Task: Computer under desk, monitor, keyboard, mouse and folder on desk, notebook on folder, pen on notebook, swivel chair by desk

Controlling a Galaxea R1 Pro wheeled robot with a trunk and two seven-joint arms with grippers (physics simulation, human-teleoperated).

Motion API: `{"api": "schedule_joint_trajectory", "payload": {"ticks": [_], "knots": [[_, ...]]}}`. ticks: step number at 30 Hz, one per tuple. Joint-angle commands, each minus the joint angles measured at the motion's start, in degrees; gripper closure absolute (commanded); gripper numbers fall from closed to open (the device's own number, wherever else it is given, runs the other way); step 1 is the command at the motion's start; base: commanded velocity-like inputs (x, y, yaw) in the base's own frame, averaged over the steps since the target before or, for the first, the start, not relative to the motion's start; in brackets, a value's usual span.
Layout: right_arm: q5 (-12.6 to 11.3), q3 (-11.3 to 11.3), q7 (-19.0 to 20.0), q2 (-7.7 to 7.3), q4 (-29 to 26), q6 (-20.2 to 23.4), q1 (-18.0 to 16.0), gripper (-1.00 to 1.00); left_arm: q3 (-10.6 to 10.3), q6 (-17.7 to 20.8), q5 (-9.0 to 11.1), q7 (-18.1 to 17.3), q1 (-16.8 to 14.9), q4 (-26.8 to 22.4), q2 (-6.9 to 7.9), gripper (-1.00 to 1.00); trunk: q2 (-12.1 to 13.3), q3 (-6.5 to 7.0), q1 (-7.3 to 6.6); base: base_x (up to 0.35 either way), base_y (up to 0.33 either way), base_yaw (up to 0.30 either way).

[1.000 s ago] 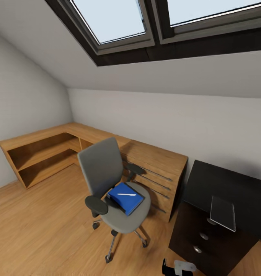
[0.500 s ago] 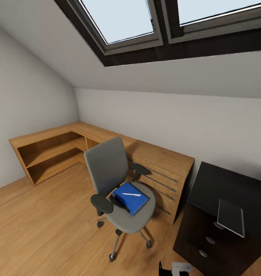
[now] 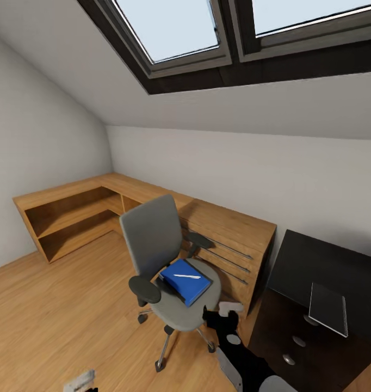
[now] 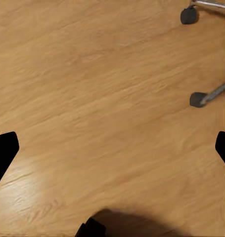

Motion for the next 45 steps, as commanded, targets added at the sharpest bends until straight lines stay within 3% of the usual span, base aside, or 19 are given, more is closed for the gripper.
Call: {"api": "schedule_joint_trajectory", "payload": {"ticks": [1, 3, 4, 7, 8, 12, 21, 33, 41, 45], "knots": [[-0.7, 0.4, -0.6, 0.18, 0.0, 0.2, -0.9, -1.00, 0.9, 1.8, 0.7, 2.0, -0.4, -2.5, 0.56, -1.00, -0.1, -0.10, 0.01, 0.000, 0.000, 0.000], [-0.9, 0.4, -2.0, 0.74, -0.2, 1.4, -4.1, -1.00, 7.2, 9.1, 0.5, 8.4, -1.0, -12.2, 1.79, -1.00, -0.1, -0.10, 0.01, 0.000, 0.000, 0.000], [-1.8, 0.3, -4.7, 1.50, -0.2, 2.3, -8.0, -1.00, 15.5, 16.9, 0.2, 18.0, -1.3, -27.7, 2.44, -1.00, -0.1, -0.10, 0.01, 0.000, 0.000, 0.000], [-5.0, 0.3, -5.6, 1.85, -0.1, 2.5, -9.8, -1.00, 19.7, 21.9, 0.2, 27.2, -1.4, -39.6, 2.95, -1.00, -0.1, -0.10, 0.01, 0.000, 0.000, 0.000], [-9.5, 0.5, -5.6, 1.94, -0.1, 2.2, -10.3, -1.00, 21.2, 23.3, 0.3, 33.0, -1.4, -42.5, 3.05, -1.00, -0.1, -0.10, 0.01, 0.000, 0.000, 0.000], [-10.5, 0.4, -6.0, 1.90, -0.2, 2.4, -10.4, -1.00, 21.5, 23.7, 0.4, 33.9, -1.3, -42.2, 3.14, -1.00, -0.1, -0.10, 0.01, 0.101, 0.000, 0.000], [-10.4, 0.4, -6.0, 1.64, -0.2, 2.9, -10.2, -1.00, 20.1, 23.7, 0.5, 34.1, -1.3, -41.9, 3.00, -1.00, -0.1, -0.10, 0.01, 0.312, 0.000, 0.000], [-10.4, 0.7, -5.7, 1.81, 0.0, 2.9, -10.2, -1.00, 20.2, 23.5, 0.5, 34.2, -1.3, -41.0, 3.20, -1.00, -0.1, -0.10, 0.01, 0.311, 0.131, 0.000], [-10.7, 0.4, -5.6, 1.78, 0.0, 9.3, -10.2, -1.00, 20.6, 23.5, 0.5, 34.3, -1.3, -40.2, 3.57, -1.00, -0.1, -0.10, 0.01, 0.279, 0.215, 0.000], [-13.8, 0.1, -5.6, 1.71, 0.1, 11.5, -10.2, -1.00, 21.9, 23.5, 0.5, 34.1, -1.3, -39.0, 4.07, -1.00, -0.1, -0.10, 0.01, 0.079, 0.027, 0.000]]}}
